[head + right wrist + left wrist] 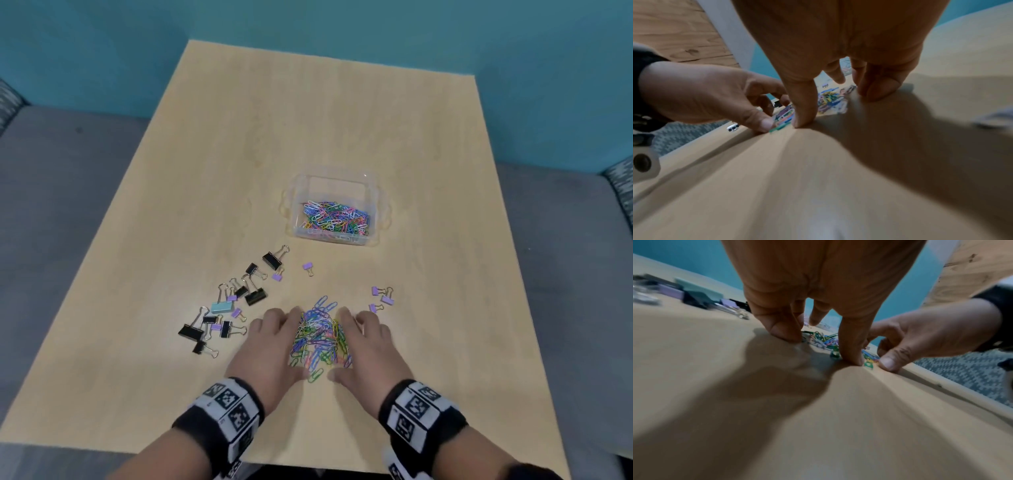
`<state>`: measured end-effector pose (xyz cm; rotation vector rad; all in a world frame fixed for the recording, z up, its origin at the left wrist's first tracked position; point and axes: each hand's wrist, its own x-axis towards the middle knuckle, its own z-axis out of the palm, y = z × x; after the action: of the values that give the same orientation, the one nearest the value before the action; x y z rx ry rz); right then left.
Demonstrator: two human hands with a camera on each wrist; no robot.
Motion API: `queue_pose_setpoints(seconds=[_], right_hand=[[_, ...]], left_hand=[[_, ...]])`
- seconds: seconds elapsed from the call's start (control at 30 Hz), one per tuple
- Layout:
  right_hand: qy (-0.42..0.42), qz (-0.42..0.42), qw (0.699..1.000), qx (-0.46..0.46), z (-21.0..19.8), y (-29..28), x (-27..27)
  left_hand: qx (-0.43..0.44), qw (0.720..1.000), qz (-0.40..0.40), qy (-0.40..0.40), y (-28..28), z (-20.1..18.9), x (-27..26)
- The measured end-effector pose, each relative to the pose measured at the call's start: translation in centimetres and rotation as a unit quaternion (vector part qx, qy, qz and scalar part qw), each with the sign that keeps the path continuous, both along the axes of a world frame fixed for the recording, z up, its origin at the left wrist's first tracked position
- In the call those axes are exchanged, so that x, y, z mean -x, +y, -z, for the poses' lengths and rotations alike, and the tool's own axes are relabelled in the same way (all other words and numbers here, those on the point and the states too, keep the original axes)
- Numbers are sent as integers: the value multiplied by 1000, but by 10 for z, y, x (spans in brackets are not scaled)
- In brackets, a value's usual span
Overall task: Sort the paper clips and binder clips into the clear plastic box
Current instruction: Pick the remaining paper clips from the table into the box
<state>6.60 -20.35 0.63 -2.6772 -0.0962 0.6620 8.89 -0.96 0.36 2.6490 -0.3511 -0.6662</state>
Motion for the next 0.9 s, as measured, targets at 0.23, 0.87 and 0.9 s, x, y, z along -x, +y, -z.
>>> queue_pose_setpoints(seconds=[0.23, 0.87, 0.9], right_hand=[[-24, -17, 1000, 2, 3, 24, -31], [19, 34, 997, -59, -10, 4, -39], [24, 43, 996, -76, -10, 2, -40]], left_hand=[[26, 999, -9, -24, -20, 9, -27], [56, 996, -64, -22, -12, 3, -29], [62, 996, -67, -19, -12, 2, -29]])
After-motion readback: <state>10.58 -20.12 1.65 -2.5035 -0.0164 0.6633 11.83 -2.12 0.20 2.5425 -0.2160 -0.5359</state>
